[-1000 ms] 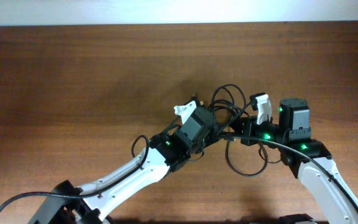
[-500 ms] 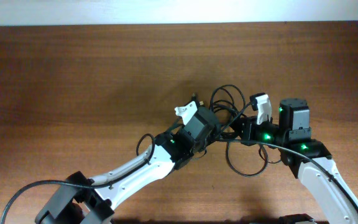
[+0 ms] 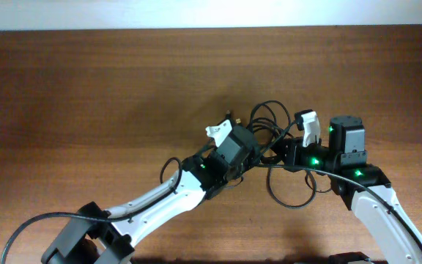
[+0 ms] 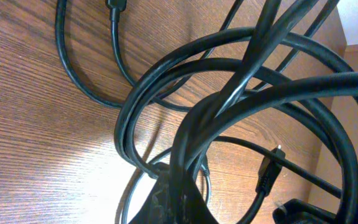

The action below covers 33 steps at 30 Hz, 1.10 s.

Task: Untangle cables

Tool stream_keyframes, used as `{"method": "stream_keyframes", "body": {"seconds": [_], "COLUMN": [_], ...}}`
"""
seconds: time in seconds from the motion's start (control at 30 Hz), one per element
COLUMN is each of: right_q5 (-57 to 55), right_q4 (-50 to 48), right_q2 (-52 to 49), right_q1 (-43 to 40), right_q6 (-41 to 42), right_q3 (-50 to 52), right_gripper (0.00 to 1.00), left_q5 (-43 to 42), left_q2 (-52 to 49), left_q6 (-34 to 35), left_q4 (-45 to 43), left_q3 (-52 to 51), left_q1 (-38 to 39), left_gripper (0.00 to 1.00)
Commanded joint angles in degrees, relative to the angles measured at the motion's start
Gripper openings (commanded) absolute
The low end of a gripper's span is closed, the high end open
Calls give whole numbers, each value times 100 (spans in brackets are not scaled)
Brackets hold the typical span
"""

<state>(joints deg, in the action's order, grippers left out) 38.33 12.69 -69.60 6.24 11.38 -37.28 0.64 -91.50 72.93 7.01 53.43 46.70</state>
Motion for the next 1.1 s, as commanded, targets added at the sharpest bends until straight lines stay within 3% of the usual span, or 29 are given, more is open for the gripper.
{"method": "stream_keyframes", "body": {"seconds": [0.0, 0.27, 0.53, 0.77, 0.97, 1.07], "right_q5": [-9, -7, -7, -7, -7, -7], "right_q4": [-46, -46, -46, -46, -46, -46], "right_q2": [-15, -15, -15, -15, -15, -15], "right_q1": [-22, -22, -22, -22, -22, -22], "right_q6": [-46, -46, -46, -46, -46, -46], "right_q3": [-76, -76, -76, -76, -76, -76], "right_gripper": [4, 4, 4, 4, 4, 4], "left_q5": [-195, -280, -284, -354, -350, -369], "left_q2": [-42, 144, 468, 546, 546, 546], "left_q6": [-192, -1237, -1307, -1355, -2474, -2640], "left_q4": [31, 431, 1707, 1950, 1947, 1950], "left_q3": [52, 52, 52, 52, 52, 52], "left_q1": [-11, -116, -872, -1093, -1093, -1093], "left_gripper": [0, 0, 0, 0, 0, 0]}}
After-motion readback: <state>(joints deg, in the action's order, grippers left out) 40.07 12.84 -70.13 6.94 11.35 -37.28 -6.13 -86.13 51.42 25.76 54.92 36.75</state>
